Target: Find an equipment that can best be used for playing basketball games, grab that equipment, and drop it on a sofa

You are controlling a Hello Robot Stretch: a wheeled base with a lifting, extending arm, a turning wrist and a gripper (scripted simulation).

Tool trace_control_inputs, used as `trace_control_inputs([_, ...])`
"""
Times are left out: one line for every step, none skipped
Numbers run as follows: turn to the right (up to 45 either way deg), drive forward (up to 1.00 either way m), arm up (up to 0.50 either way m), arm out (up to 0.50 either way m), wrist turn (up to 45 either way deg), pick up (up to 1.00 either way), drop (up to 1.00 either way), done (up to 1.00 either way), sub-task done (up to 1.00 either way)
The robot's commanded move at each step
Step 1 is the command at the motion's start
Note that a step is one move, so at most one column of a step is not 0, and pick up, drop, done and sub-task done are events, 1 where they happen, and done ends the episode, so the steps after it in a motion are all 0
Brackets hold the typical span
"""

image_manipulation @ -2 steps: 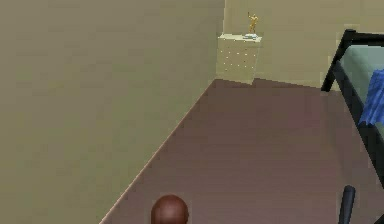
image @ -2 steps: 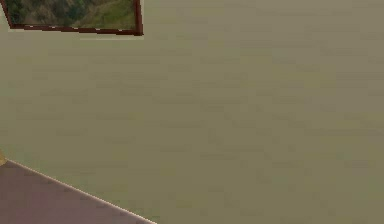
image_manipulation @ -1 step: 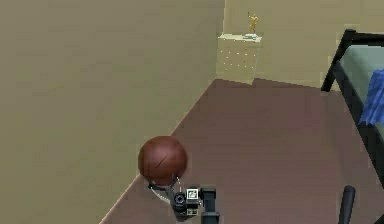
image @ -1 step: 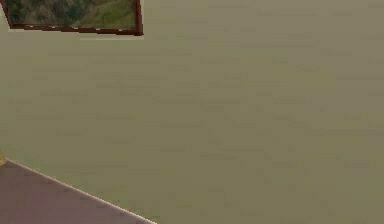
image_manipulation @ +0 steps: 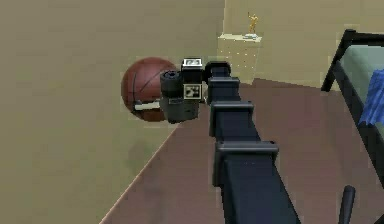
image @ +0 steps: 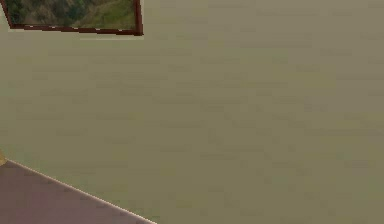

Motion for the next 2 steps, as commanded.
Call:
trace_control_inputs([0.0,0.0,0.0,0.0,-45.0,0.0,0.0,0.0,0.0])
trace_control_inputs([0.0,0.0,0.0,0.0,-45.0,0.0,0.0,0.0,0.0])
